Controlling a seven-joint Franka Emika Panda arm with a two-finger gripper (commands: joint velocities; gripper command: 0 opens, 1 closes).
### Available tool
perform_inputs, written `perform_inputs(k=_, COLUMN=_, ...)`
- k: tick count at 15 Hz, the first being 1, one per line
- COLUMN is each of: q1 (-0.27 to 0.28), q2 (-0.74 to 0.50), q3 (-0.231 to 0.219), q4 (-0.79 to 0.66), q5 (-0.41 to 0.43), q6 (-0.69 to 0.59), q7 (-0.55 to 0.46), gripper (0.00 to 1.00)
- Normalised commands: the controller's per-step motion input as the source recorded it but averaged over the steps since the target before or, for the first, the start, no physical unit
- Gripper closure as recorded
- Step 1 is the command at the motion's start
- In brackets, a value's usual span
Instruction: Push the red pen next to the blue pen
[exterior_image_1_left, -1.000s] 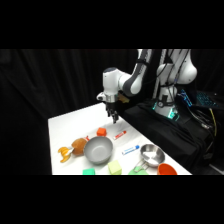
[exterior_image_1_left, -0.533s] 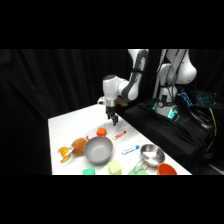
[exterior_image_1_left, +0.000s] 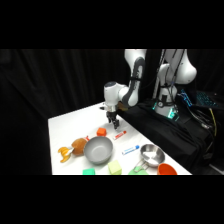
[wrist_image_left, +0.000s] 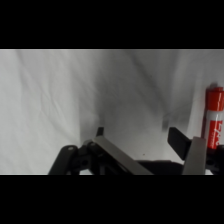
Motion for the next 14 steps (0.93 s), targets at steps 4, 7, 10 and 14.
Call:
perform_inputs(k=4, q1=0.064, q2=0.13, q3=0.01, q4=0.04, q5=-0.114, q6=0.19, q7=0.05, gripper=0.0)
perform_inputs(k=7, q1=0.219, q2=0.07, q3=-0.054, q4=-0.03, q5=-0.156, q6=0.19, q7=0.2, gripper=0.0)
perform_inputs(k=10, q1=0.437, q2=-0.01, q3=-0.179, q4=-0.1, q5=-0.224, q6=0.18, q7=0.37, gripper=0.0)
perform_inputs(k=14, q1=0.617, q2=-0.07, q3=-0.306, q4=-0.12, q5=-0.285, q6=0.13, q7=0.49, gripper=0.0)
